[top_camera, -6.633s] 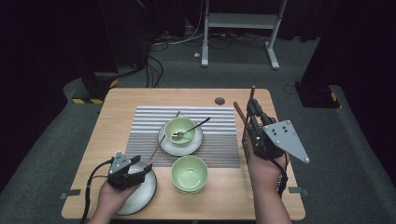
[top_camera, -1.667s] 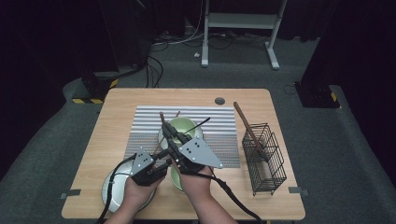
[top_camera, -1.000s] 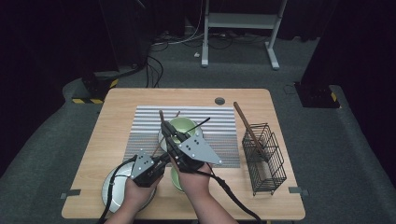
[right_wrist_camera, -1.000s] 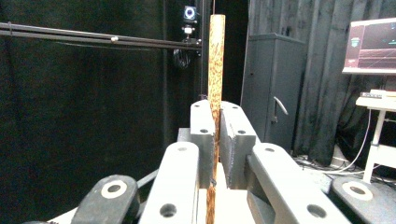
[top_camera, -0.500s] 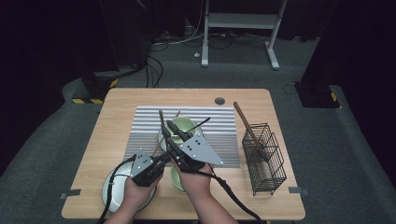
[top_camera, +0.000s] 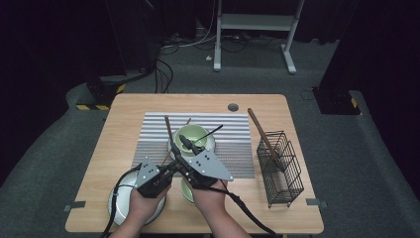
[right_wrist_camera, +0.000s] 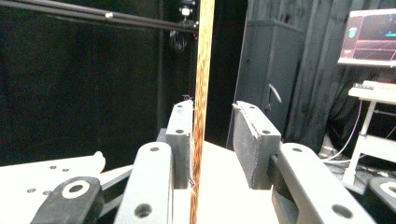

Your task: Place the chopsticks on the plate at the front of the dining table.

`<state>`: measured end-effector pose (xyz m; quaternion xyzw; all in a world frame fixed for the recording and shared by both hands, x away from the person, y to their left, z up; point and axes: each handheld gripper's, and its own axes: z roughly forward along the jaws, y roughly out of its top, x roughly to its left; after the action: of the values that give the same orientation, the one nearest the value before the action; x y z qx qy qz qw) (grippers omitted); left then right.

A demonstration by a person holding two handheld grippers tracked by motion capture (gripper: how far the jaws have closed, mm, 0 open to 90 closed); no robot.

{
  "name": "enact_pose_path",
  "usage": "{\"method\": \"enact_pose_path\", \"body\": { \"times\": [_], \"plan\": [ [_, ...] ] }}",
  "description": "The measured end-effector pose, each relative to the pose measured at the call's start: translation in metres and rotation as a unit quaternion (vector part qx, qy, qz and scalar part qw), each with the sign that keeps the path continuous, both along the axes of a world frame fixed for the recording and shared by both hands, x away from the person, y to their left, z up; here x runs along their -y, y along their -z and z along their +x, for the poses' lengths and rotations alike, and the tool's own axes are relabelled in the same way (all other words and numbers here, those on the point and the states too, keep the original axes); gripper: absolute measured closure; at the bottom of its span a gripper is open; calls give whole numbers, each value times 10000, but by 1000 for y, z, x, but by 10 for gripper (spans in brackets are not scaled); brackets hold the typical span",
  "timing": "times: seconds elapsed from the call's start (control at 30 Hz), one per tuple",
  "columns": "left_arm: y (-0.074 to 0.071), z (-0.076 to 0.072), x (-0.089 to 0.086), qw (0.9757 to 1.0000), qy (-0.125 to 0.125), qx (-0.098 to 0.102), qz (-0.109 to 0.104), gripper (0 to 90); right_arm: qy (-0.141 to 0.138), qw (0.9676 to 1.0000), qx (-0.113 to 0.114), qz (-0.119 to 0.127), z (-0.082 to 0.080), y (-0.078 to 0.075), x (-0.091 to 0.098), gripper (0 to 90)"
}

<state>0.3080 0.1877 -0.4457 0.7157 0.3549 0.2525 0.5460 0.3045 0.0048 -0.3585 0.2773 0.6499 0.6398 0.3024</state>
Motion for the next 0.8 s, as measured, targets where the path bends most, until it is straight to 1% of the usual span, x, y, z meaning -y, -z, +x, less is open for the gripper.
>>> {"method": "enact_pose_path", "body": {
  "times": [0.03, 0.13, 0.17, 0.33, 0.5, 0.63, 0.73, 0.8],
  "plan": [
    [0, 0, 0, 10000, 6, 2, 9, 849, -17, 10000, -55, -56, 0, 5, -2, 675],
    [0, 0, 0, 10000, 17, -5, 3, 849, -25, 9999, -76, -105, 1, 9, -4, 672],
    [1, -1, 0, 10000, 33, 5, 7, 849, -16, 9998, -119, -149, 2, 13, -6, 675],
    [1, -2, 1, 10000, 63, 1, 18, 848, -4, 9996, -210, -203, 5, 19, -8, 676],
    [1, -4, 0, 10000, 95, 5, 0, 849, 54, 9994, -279, -196, 10, 22, -6, 679],
    [1, -5, 0, 9999, 107, 13, -35, 848, 110, 9993, -351, -115, 14, 23, -2, 679],
    [0, -5, -1, 9999, 143, 16, -27, 847, 217, 9989, -412, -72, 19, 23, 4, 672],
    [-1, -6, -2, 9999, 158, 6, -59, 846, 262, 9985, -480, -17, 22, 24, 7, 670]
  ]
}}
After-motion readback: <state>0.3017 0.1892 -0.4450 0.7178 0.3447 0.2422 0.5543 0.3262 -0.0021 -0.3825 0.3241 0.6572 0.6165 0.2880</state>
